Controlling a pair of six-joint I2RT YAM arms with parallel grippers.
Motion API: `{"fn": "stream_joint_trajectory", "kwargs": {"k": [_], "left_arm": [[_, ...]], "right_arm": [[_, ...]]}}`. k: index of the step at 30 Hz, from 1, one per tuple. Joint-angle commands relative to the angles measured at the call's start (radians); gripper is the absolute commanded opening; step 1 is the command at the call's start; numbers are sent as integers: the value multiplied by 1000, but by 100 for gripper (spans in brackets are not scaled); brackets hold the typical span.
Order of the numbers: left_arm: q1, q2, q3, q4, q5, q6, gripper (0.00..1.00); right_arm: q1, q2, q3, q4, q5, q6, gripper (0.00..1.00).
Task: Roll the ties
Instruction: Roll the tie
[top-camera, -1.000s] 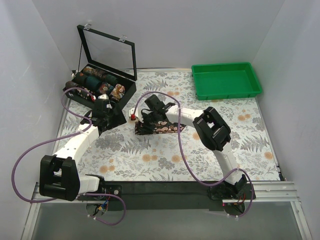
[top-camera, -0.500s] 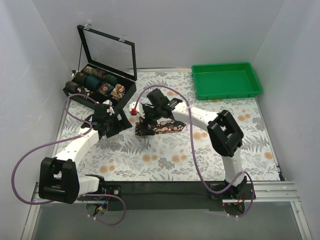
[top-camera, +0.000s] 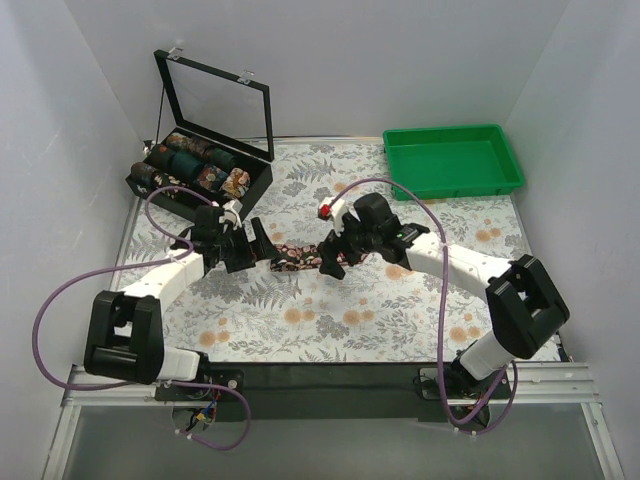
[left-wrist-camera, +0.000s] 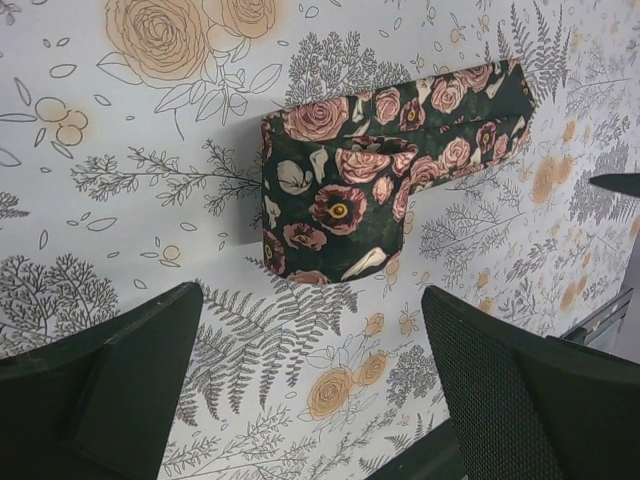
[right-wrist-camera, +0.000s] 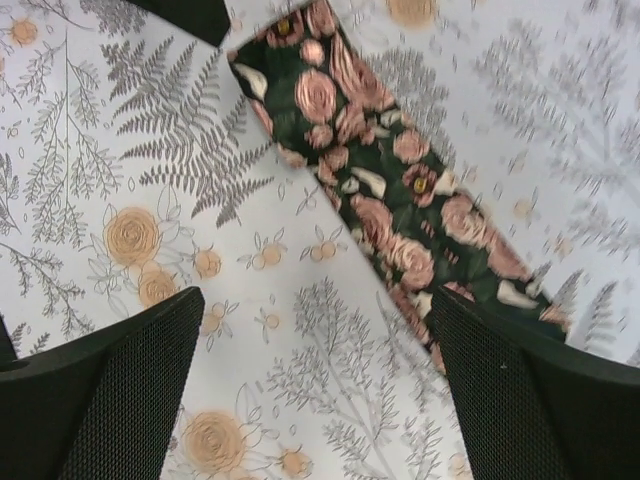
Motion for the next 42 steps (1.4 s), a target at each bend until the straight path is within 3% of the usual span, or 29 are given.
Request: {"fn": "stream_joint_trajectory", "kwargs": {"k": [1,6,20,27,36,42], "left_arm": [[0,31,20,59,68,42,85],[-18,102,47,97,60,78,86],[-86,192,83,133,42,125,85],[-98,216,76,133,20,108,85],[-98,197,68,133,-12,58,85],[-98,205,73,133,-12,46,85]], "right_arm": [[-36,-69,-91,139,7,154,85],[-115,-103,-213,236,-50,249,79],[-216,-57,-293,322,-133,335,68],[-207,1,-252,372,-236,335,51],[-113,207,-125,427,-275,378,45],[-63,309,-74,529,-317,479,35]]}}
